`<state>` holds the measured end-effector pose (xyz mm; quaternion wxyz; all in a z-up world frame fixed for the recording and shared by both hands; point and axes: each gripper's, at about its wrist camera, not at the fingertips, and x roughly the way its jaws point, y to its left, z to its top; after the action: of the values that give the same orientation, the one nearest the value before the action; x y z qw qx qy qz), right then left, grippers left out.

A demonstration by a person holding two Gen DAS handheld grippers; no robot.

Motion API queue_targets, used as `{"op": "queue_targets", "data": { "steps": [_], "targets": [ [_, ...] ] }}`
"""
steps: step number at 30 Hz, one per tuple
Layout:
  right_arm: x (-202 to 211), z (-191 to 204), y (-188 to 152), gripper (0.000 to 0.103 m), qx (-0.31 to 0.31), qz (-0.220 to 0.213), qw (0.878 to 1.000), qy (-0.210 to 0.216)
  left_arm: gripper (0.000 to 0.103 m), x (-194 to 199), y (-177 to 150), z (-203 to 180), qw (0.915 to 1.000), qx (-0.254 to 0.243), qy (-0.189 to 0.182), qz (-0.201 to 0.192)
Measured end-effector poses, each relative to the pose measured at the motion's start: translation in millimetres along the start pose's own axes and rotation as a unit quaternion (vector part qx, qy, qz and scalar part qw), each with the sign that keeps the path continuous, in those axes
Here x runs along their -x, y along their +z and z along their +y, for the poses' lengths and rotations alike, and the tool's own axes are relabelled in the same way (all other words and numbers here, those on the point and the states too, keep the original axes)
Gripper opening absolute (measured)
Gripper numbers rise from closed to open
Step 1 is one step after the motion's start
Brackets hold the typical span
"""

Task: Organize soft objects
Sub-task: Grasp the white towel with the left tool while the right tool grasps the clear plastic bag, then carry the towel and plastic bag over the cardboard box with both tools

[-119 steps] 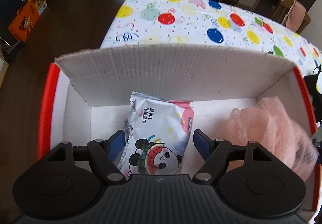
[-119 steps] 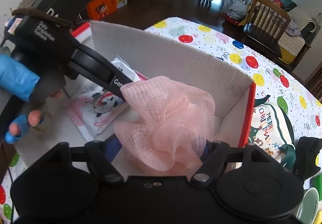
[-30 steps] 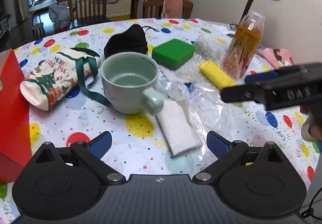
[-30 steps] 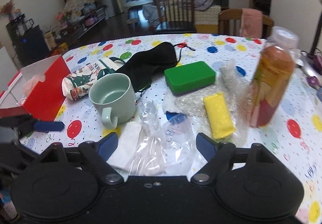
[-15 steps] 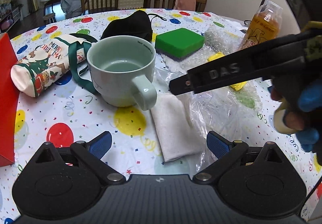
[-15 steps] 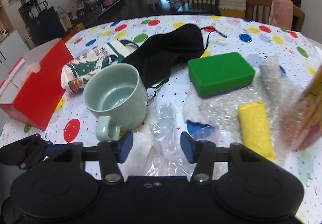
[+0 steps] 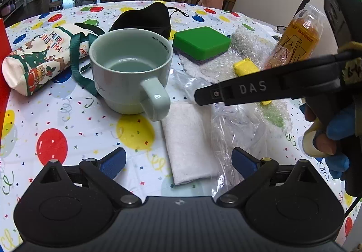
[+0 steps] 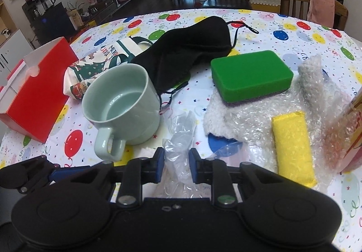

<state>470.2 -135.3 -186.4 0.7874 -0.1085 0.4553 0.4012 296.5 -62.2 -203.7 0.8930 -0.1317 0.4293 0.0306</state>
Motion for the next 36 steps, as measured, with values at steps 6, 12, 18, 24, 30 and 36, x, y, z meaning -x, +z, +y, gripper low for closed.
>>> {"op": "queue_targets", "data": {
  "steps": [6, 12, 18, 24, 30, 36],
  "targets": [
    [13.7, -14.0, -7.0, 0.021, 0.005, -0.004, 1.000, -0.004, 0.092, -4.5, 2.2, -3.0, 1.0000, -0.001, -0.009, 0.004],
    [25.3, -23.7, -16.6, 0.021, 0.008, 0.001, 1.000, 0.000, 0.078, -12.6, 1.7, -14.2, 0.9995, -0.030, -0.007, 0.009],
    [27.9, -26.0, -22.1, 0.021, -0.002, 0.001, 1.000, -0.002, 0.046, -17.6, 2.1, -27.7, 0.9971, -0.076, 0.004, 0.009],
    [34.0, -21.1, -22.7, 0.021, -0.003, -0.007, 1.000, -0.005, 0.016, -13.8, 4.4, -30.0, 0.9953, -0.096, 0.000, 0.010],
    [49.8, -10.6, -24.1, 0.020, -0.011, -0.024, 1.000, -0.008, 0.013, 3.9, 5.9, -20.9, 0.9958, -0.091, -0.009, 0.004],
    [77.8, 8.0, -27.0, 0.020, -0.021, -0.042, 0.999, -0.005, 0.013, 38.6, 10.5, -4.0, 0.9970, -0.074, -0.023, -0.007]
  ]
}}
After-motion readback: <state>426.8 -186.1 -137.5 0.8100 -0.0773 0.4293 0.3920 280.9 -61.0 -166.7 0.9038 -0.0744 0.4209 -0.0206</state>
